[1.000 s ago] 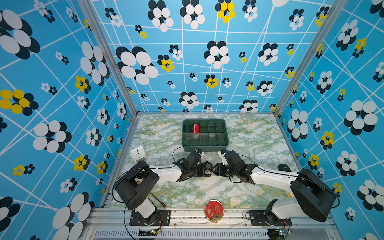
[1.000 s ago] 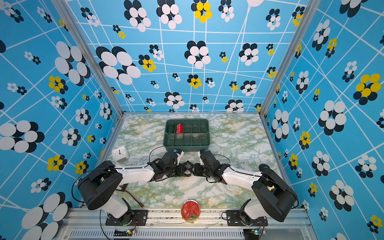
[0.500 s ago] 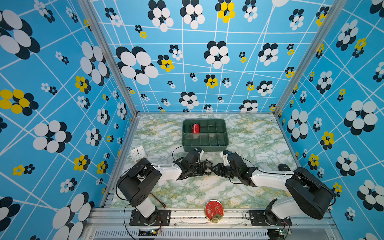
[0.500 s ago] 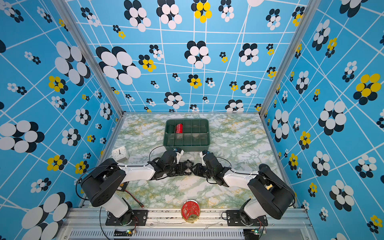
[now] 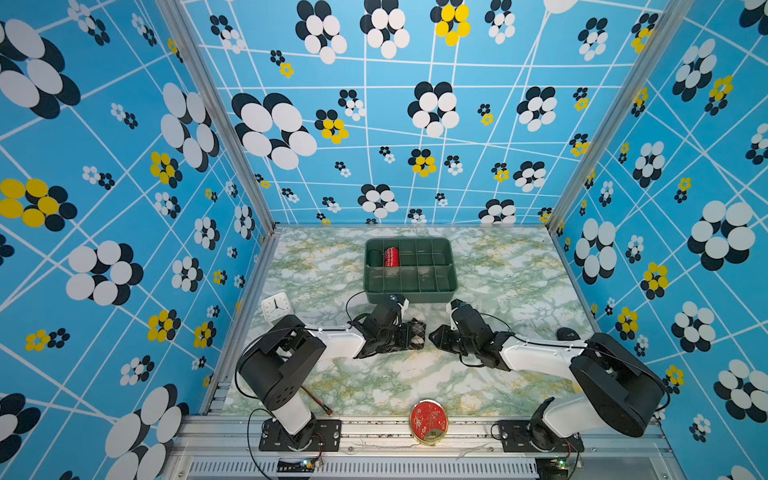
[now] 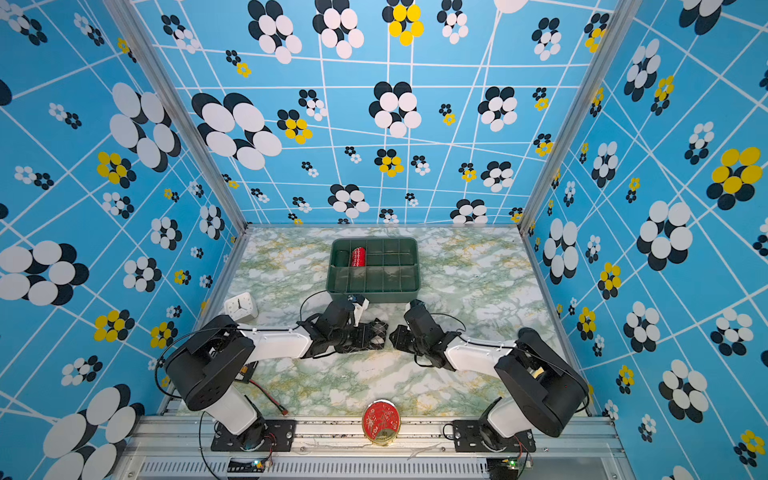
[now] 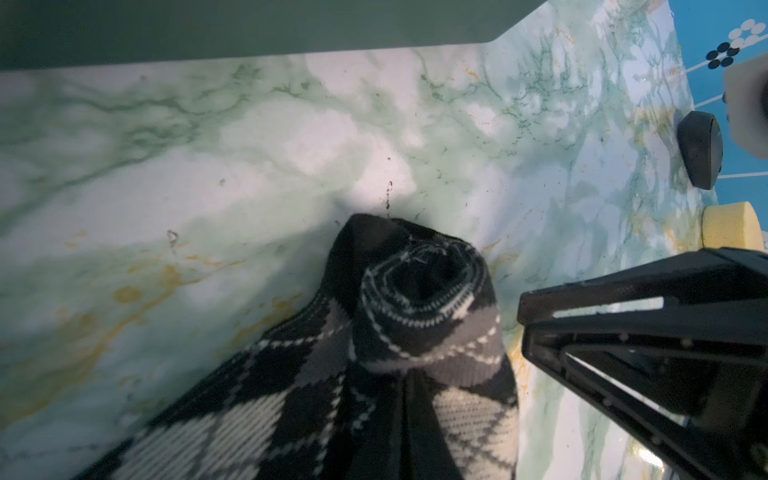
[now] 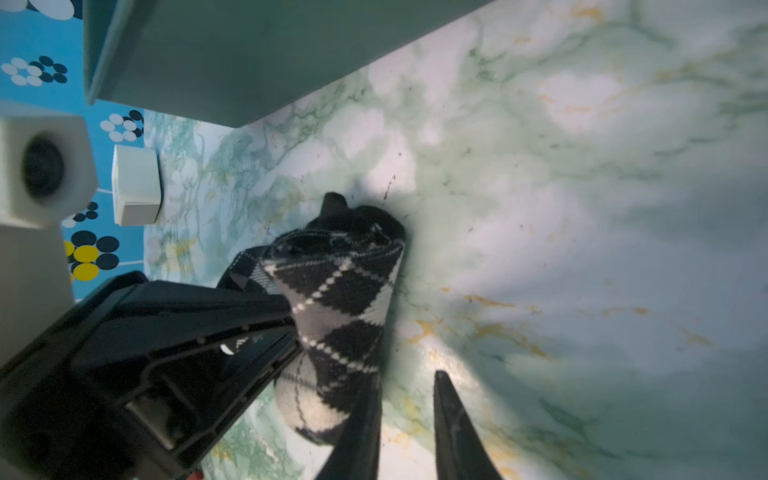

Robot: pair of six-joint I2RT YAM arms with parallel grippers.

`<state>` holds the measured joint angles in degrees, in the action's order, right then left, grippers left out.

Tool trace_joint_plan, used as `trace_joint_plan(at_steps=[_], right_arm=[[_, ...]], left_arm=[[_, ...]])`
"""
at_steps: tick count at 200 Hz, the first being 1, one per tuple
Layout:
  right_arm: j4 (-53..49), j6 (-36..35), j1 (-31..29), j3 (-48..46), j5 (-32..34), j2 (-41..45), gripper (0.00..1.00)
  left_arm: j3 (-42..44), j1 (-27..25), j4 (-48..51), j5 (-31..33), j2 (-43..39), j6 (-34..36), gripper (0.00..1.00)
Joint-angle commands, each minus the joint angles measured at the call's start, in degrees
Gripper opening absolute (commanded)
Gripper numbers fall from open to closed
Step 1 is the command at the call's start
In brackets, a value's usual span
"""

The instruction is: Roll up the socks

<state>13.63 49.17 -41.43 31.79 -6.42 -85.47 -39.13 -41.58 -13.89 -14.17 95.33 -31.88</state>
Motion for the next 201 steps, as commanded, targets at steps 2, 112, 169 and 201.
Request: trace_joint_plan(at_steps=[2, 112, 169, 201], right_arm=[[-3.07, -2.73, 0.39, 2.84, 2.71, -2.08, 0.24], [-3.92, -4.74, -0.6, 6.51, 2.66, -7.62, 0.24], [-3.1, -5.84, -1.06, 8.37, 1.32, -9.11, 0.24], [-1.11, -6.06, -1.27, 7.91, -0.28, -8.95, 0.24]], left_arm=[[1.08, 0.28, 14.63, 3.98, 3.64, 2.52, 0.08], [-1.92, -0.17, 21.49, 7.32, 4.07, 5.25, 0.08], [-2.58, -0.08, 23.16, 7.58, 4.08, 5.98, 0.08], [-3.25, 0.14, 24.1, 7.58, 4.08, 6.54, 0.08]])
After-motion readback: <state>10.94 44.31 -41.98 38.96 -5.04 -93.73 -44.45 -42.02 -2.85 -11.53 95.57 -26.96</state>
